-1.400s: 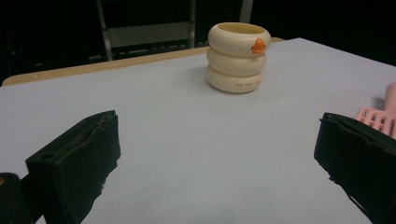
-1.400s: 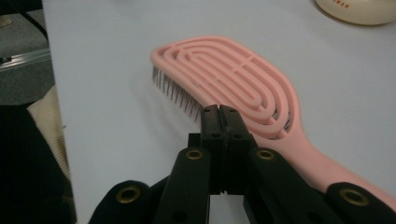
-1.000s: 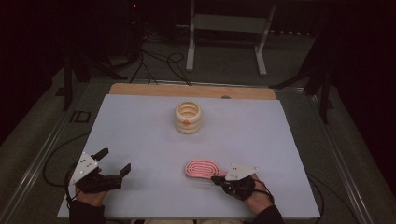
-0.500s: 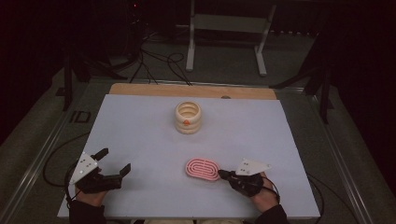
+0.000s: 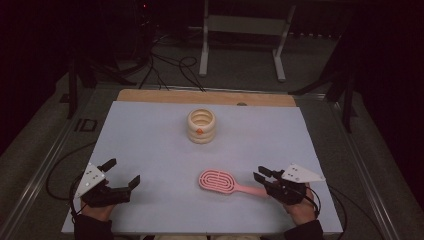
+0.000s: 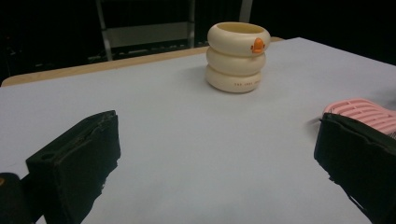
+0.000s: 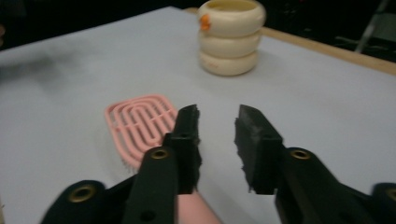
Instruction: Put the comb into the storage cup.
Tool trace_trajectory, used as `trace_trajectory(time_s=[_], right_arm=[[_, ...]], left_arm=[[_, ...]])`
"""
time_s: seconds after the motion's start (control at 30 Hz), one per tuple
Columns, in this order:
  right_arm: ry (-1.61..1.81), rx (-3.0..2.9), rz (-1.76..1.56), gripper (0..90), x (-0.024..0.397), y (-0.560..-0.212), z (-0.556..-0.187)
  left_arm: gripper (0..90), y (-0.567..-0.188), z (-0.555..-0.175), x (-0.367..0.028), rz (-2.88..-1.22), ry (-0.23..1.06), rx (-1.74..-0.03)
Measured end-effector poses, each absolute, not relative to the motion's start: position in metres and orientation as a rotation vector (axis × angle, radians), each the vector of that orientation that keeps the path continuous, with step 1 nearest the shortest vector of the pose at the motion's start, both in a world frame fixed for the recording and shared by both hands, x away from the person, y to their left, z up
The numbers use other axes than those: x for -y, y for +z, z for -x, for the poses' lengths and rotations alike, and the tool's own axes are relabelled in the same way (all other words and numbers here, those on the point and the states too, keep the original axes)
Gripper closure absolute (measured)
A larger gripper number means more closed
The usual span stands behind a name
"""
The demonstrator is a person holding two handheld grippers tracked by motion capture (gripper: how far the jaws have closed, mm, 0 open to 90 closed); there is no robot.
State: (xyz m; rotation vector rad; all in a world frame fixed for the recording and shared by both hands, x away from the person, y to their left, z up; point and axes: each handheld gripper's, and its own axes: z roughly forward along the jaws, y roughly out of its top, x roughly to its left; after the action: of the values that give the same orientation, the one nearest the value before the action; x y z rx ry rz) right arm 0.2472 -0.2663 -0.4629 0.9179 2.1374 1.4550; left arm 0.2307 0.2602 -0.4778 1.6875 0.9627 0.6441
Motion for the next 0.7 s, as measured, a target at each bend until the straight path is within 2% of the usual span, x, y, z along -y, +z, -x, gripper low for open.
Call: trace_trajectory(time_s=[0.27,0.3,0.37,0.4,0.53,0.7], right_arm=[[1.465,-2.021,-0.976,52.8,0.288,-0.464,-0.244],[1.472,-1.972,-1.001,46.3,0.295,-0.464,-0.243],[1.481,-1.964,-1.011,45.1,0.296,-0.464,-0.243],[1.477,-1.942,-1.024,40.8,0.299,-0.464,-0.241],[1.463,-1.936,-1.039,39.0,0.300,-0.466,-0.240],[1.447,-1.919,-1.043,31.6,0.299,-0.467,-0.238]], left_arm=[[1.3,-0.477,-0.230,-0.260,-1.685,0.650,-0.961],[1.3,-0.477,-0.230,-0.261,-1.682,0.653,-0.963],[1.3,-0.477,-0.230,-0.261,-1.680,0.654,-0.963],[1.2,-0.477,-0.230,-0.261,-1.676,0.657,-0.966],[1.3,-0.477,-0.230,-0.261,-1.674,0.660,-0.968],[1.2,-0.477,-0.230,-0.262,-1.671,0.671,-0.975]])
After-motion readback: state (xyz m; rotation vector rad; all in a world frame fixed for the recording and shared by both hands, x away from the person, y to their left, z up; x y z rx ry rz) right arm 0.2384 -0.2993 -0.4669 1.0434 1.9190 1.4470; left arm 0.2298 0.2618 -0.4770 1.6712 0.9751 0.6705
